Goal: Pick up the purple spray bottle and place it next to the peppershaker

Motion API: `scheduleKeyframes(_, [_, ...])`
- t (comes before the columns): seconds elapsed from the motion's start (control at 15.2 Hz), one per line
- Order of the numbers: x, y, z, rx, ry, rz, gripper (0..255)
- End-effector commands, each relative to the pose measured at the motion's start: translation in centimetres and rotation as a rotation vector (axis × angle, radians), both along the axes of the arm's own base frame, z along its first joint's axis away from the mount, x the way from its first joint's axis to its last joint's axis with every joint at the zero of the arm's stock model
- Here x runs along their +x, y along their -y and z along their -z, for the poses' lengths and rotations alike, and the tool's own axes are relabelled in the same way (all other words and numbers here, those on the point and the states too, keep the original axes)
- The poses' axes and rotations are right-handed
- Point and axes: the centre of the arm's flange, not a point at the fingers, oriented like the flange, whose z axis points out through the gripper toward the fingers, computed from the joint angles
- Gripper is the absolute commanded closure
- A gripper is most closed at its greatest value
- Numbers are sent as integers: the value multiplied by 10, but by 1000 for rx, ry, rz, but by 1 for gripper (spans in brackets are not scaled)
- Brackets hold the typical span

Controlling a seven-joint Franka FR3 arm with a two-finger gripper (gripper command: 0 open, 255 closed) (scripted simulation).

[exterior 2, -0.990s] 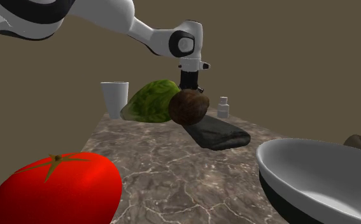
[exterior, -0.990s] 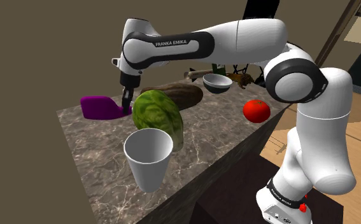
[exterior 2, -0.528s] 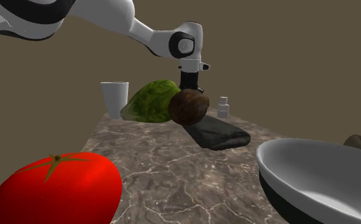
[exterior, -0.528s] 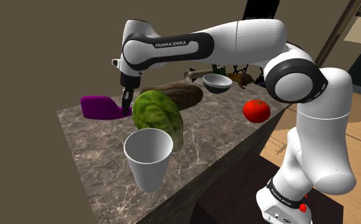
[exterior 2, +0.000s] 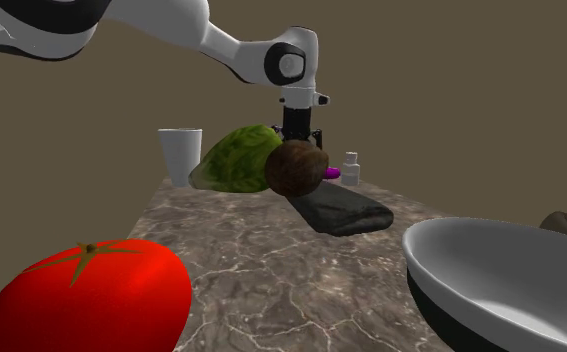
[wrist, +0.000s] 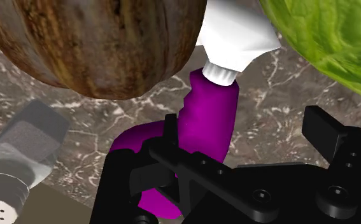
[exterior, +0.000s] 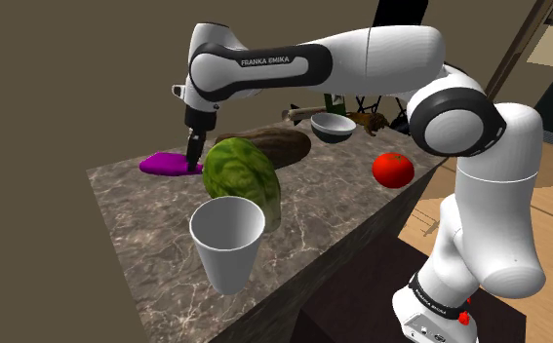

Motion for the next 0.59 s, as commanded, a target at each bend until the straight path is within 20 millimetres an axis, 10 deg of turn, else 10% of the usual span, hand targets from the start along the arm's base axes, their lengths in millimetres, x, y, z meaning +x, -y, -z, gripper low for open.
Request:
scheduleKeyframes(0.0, [1, 6, -25, 0, 0, 0, 0])
scheduleKeyframes(0.53, [0, 8, -35, 0, 0, 0, 0])
